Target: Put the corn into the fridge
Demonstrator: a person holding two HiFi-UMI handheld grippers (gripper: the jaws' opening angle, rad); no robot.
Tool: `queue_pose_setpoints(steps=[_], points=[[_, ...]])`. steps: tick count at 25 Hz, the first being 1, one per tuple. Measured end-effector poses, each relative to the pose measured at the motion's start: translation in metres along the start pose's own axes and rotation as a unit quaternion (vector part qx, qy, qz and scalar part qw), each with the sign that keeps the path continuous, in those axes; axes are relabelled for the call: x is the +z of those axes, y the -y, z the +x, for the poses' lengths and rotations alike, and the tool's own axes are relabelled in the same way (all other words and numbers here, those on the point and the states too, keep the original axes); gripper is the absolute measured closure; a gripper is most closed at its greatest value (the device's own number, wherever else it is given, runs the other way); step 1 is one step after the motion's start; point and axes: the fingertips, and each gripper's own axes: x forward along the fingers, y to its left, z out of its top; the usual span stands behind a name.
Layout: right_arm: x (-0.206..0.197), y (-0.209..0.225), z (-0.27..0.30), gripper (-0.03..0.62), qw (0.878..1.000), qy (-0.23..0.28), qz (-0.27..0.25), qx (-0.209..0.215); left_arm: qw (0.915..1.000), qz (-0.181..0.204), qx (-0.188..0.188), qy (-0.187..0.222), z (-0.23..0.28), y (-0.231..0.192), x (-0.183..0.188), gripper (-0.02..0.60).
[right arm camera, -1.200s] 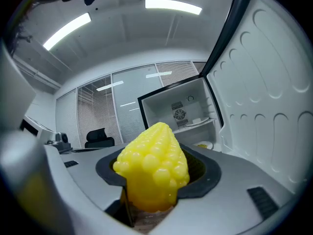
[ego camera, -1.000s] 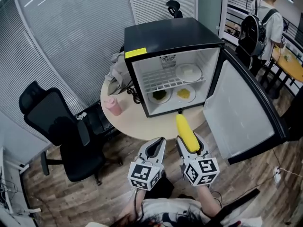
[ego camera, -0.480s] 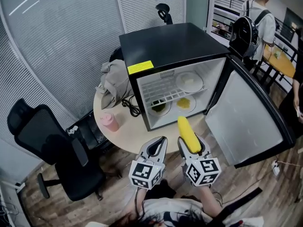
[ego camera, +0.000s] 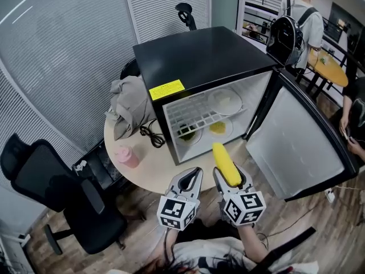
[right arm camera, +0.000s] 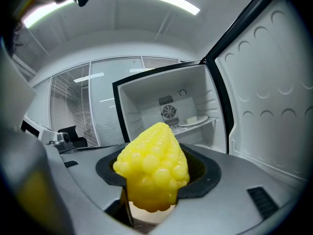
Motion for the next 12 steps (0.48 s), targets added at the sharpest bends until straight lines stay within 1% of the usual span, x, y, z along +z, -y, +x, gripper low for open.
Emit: queue_pose_setpoints(steps=[8,12], points=[[0.005,0.015,0.017,0.339,1.000,-0.006,0.000,0.002,1.0000,-0.002,0.003,-0.009,0.016,-0.006,-0.003,0.568],[0.011,0.023,0.033,0.339,1.000,-0.010,-0.004,0.014,0.9999,0.001,0.010,-0.004,0.029,-0.011,0.003,0.568]])
